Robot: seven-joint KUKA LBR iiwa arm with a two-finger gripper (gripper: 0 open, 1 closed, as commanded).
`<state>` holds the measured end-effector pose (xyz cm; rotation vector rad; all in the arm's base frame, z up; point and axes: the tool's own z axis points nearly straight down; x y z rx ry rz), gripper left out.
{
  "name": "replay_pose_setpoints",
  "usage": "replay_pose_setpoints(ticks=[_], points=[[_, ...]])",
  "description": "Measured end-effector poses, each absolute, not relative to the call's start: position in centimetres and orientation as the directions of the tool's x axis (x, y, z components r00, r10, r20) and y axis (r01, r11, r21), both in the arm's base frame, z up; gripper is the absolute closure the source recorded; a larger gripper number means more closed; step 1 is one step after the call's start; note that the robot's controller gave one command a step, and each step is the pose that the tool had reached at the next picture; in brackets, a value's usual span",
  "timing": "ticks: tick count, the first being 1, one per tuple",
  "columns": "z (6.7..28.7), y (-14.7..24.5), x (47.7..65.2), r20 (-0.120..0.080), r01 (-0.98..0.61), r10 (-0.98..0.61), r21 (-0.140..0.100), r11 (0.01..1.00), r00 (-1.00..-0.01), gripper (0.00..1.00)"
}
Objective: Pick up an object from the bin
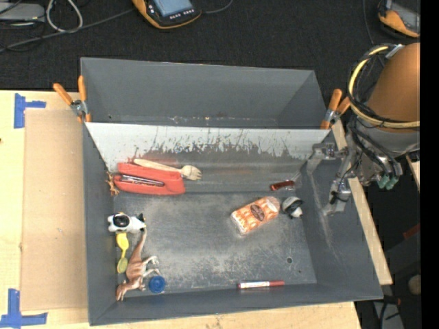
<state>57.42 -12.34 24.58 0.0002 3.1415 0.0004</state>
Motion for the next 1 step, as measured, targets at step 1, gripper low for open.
replay_pose_setpoints(ticks=[1], points=[[18.57,-11.71,57.84,-0.004,-0.081,-0.081,0.000,0.997,-0.997,0.00]])
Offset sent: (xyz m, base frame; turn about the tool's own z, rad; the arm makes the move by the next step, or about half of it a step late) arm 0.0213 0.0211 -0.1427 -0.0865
